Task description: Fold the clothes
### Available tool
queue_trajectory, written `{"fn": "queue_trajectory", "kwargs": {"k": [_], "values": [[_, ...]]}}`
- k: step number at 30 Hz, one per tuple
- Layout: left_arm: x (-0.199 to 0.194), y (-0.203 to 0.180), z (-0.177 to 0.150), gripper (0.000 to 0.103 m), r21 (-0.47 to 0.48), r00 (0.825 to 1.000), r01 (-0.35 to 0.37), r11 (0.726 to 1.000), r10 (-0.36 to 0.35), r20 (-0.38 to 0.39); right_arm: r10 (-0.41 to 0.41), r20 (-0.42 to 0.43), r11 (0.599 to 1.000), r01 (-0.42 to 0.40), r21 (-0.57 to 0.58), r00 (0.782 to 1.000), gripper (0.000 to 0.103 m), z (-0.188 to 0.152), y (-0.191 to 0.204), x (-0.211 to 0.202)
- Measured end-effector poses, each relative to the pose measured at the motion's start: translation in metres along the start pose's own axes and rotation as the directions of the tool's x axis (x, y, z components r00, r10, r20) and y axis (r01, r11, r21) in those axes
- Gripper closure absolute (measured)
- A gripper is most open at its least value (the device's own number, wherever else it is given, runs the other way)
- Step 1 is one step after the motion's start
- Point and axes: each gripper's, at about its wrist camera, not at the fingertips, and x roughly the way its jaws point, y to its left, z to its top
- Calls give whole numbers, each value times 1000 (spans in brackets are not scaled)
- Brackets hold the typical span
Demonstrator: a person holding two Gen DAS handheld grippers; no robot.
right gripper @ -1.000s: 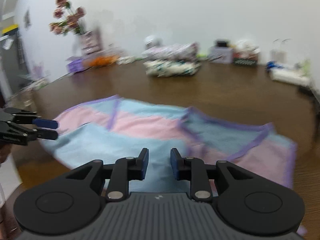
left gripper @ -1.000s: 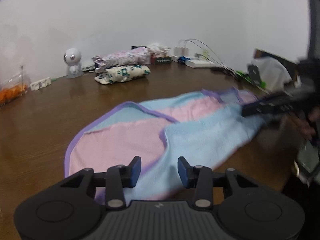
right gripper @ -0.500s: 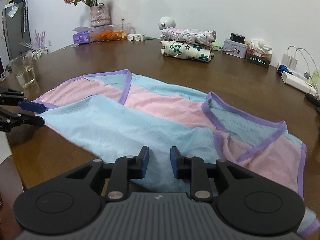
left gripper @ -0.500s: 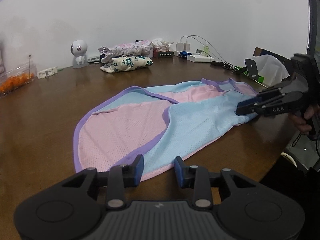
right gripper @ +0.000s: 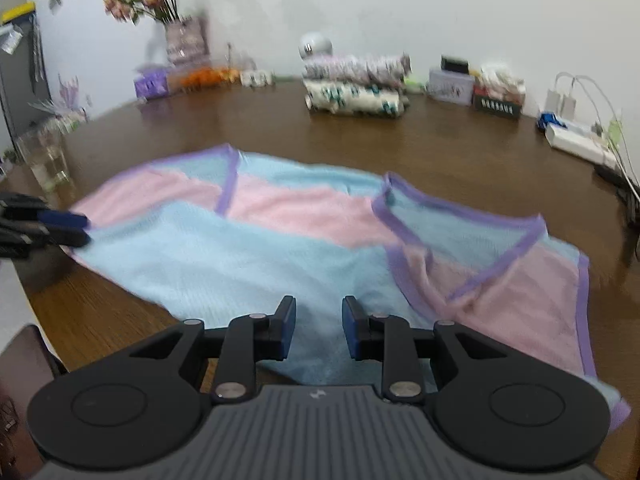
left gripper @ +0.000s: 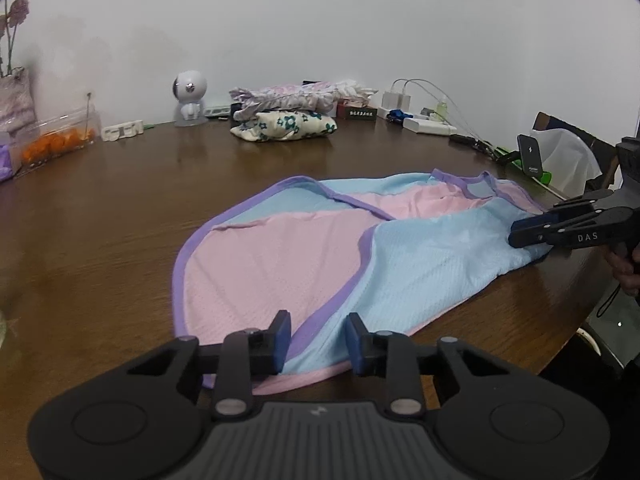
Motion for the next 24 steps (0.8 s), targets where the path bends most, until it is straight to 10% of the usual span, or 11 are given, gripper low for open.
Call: {"fn": "queue_trajectory", "kwargs": {"k": [10, 19, 24], "values": [[4, 11, 71, 53, -212, 989, 50, 976, -19, 144, 10, 105, 999, -16, 49, 994, 63, 35, -28, -16], [123, 6, 144, 55, -334, 993, 2, 943, -41, -110, 112, 5, 923, -106, 371, 994, 62, 92, -105, 53], [145, 19, 141, 55, -421, 995, -21, 907, -21, -94, 189, -36, 863, -149, 482, 981, 62, 94, -116, 91]]}}
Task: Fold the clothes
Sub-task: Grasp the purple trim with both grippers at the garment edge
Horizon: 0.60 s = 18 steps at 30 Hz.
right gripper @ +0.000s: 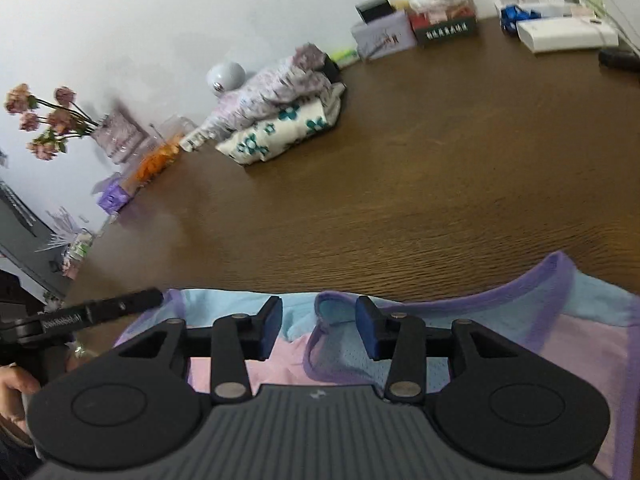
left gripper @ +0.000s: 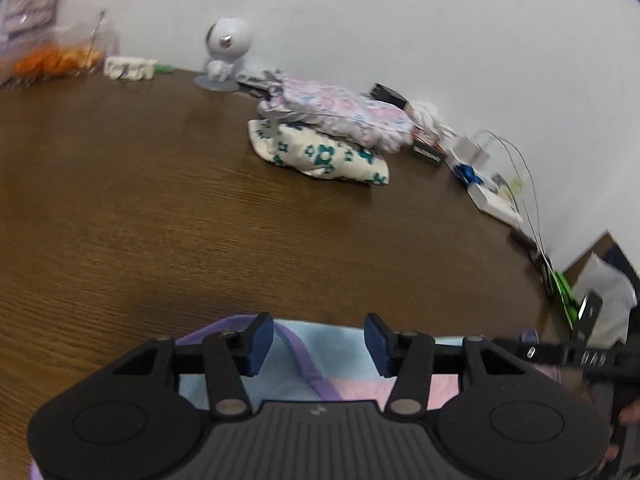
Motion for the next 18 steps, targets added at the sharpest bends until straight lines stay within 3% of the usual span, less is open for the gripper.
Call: {"fn": "queue_trajectory", "kwargs": {"k": [2, 4, 6, 8, 18], "values": [[9, 5, 2, 60, -34, 1000, -7, 999, 7, -14, -10, -12, 1000, 10, -5, 1000, 73, -1, 1, 10], [15, 9, 3, 86, -56, 1000, -13, 998, 11, -29, -17, -21, 1000, 17, -14, 1000, 84, -2, 3, 19], [19, 15, 1, 97, -87, 999, -19, 996, 16, -38, -25, -5, 999, 25, -35, 1000, 92, -5, 6, 23], [19, 20, -1, 100, -115, 1000, -12, 993, 10, -20, -18, 12, 999, 18, -42, 1000, 99, -7, 6, 22], [-40, -1, -25, 103, -41, 991, 87, 995, -83, 107, 78, 139, 989, -59, -137, 987, 99, -21, 23, -36]]}}
